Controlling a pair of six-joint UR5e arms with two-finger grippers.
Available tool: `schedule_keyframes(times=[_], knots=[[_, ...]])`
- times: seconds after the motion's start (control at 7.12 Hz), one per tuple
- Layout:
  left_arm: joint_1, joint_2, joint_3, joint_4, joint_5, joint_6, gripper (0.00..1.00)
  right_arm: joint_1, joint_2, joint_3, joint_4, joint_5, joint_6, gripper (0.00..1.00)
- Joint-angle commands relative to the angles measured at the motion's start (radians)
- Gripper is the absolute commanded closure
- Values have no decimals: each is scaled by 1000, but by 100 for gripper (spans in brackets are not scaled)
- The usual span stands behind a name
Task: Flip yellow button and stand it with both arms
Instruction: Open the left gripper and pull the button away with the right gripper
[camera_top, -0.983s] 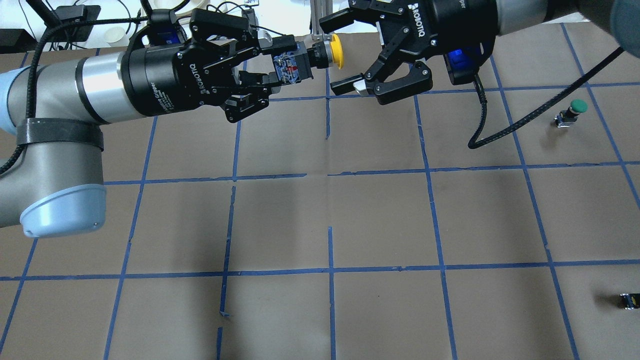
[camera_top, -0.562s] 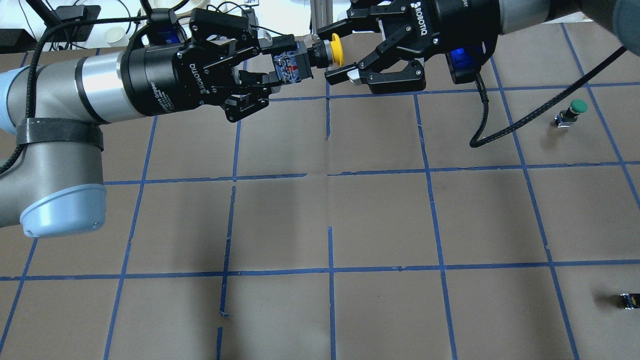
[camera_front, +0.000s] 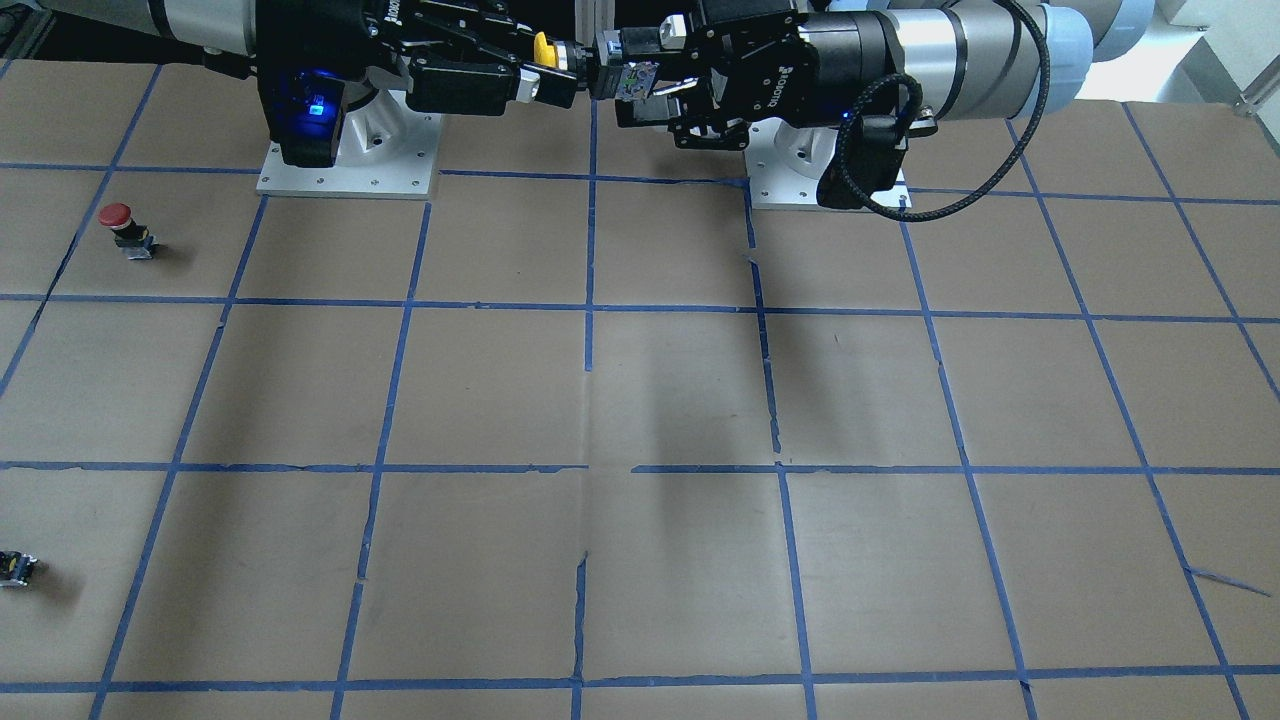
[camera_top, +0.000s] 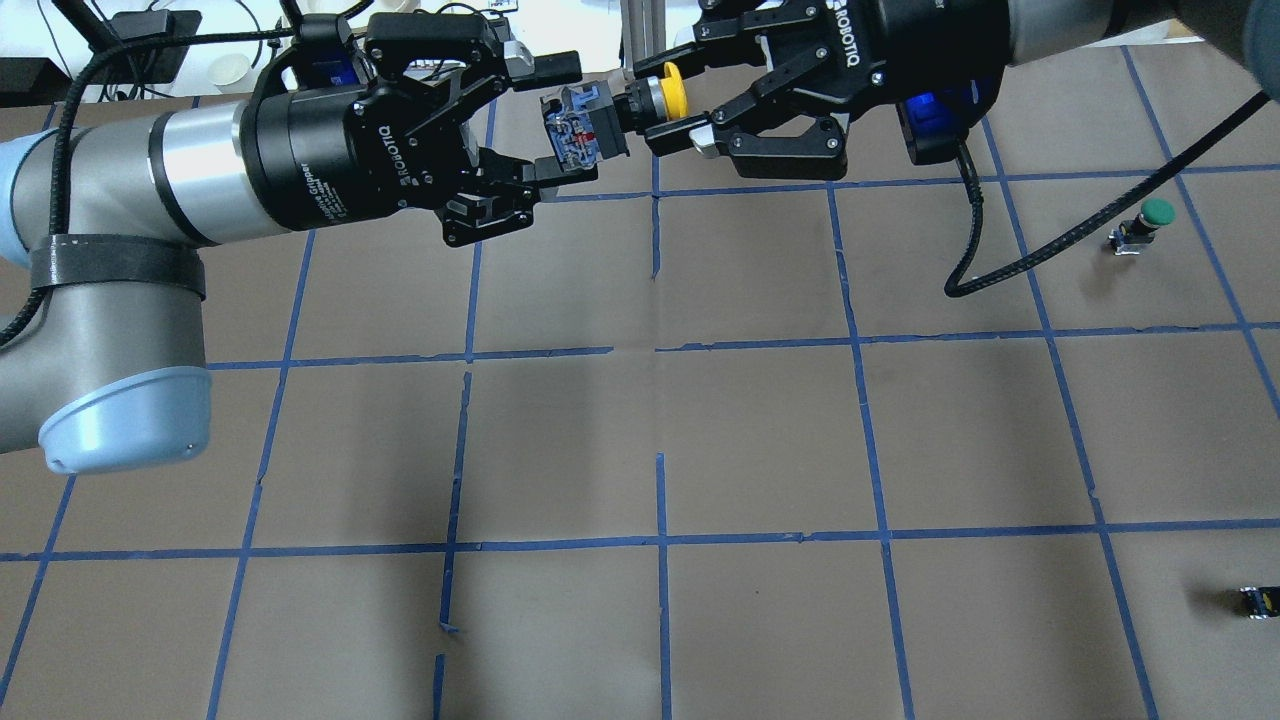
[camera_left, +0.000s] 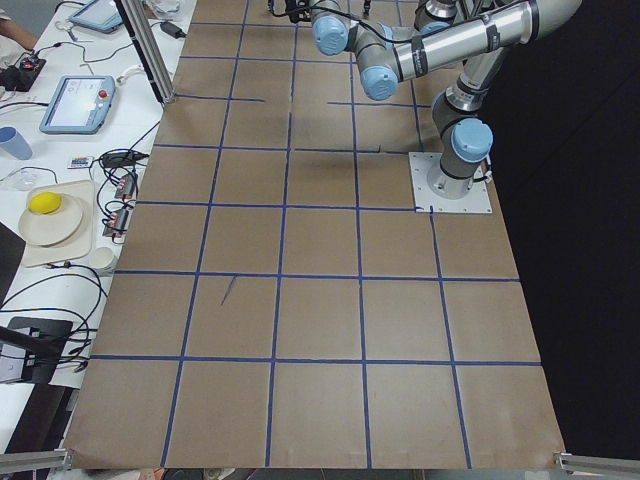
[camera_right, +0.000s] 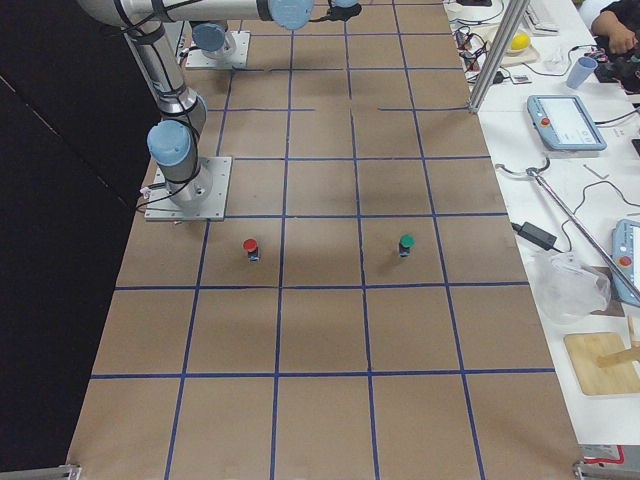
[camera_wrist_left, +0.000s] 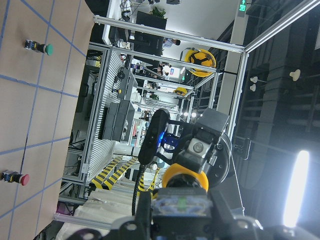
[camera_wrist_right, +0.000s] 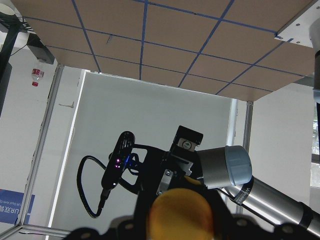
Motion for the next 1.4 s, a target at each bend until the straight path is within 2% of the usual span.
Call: schedule_keyframes(times=[0.0, 0.28, 0.42, 0.56, 0.7, 0.84, 0.98, 1.12, 1.26], knots=[[0, 0, 0, 1, 0, -9, 0, -9, 1, -2, -5, -8, 1, 88], [0, 0, 8, 1, 6, -8, 0, -136, -1, -11, -20, -95, -28, 88], [0, -5, 29, -1, 67, -8, 1, -162, -2, -12, -43, -189, -151, 88], [0, -6, 72, 11, 172, 3, 0, -166, -1, -12, -55, -401, -350, 88], [-3, -29, 139, 77, 400, 8, 0, -167, -1, -12, -54, -565, -515, 88], [-44, -53, 196, 82, 495, 8, 0, -195, -1, -11, -57, -633, -642, 89], [-108, -78, 209, 77, 675, 9, 0, -268, 1, -2, -48, -705, -827, 90], [-162, -98, 218, 64, 801, 9, 0, -372, 5, 3, -38, -797, -1074, 90], [-181, -98, 232, -29, 903, 15, 0, -444, 7, 21, -60, -915, -1309, 91]])
